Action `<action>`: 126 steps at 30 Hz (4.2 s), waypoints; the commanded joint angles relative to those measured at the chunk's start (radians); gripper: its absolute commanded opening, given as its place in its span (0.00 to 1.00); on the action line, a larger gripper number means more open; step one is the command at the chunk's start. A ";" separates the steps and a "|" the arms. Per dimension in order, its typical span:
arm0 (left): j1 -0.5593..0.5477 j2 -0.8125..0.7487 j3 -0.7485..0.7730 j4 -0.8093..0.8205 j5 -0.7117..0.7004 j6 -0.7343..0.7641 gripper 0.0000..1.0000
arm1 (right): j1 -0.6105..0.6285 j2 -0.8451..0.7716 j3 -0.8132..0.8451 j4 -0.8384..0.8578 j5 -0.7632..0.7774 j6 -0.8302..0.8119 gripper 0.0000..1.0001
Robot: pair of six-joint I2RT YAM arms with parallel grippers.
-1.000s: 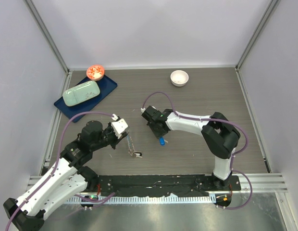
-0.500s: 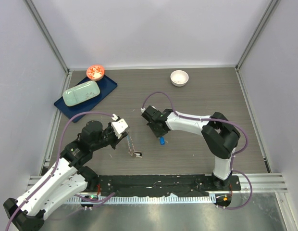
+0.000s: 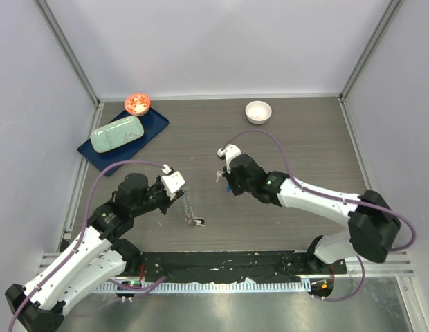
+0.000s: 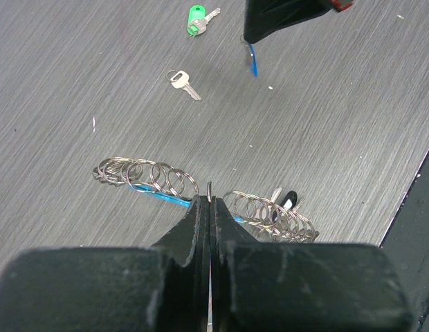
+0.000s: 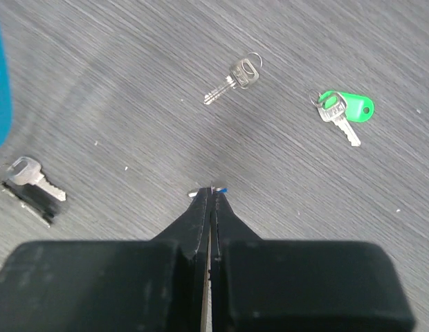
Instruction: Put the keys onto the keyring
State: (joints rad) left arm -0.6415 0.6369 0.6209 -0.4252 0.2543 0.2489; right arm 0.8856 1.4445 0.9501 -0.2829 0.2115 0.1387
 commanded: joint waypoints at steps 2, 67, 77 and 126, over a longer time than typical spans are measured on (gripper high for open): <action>-0.001 -0.005 0.039 0.071 0.033 0.032 0.00 | -0.013 -0.177 -0.221 0.489 -0.105 -0.082 0.01; -0.003 0.259 0.099 0.124 0.487 0.425 0.00 | -0.034 -0.263 -0.478 1.031 -0.778 -0.412 0.01; -0.003 0.247 0.082 0.166 0.476 0.395 0.00 | -0.017 -0.274 -0.464 0.973 -0.764 -0.456 0.01; -0.003 0.294 0.102 0.171 0.550 0.351 0.00 | 0.053 -0.332 -0.464 0.943 -0.753 -0.505 0.01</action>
State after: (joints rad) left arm -0.6411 0.9268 0.6968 -0.3275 0.7357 0.6090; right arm 0.9073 1.1431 0.4618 0.5949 -0.5224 -0.3401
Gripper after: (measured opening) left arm 0.009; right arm 0.033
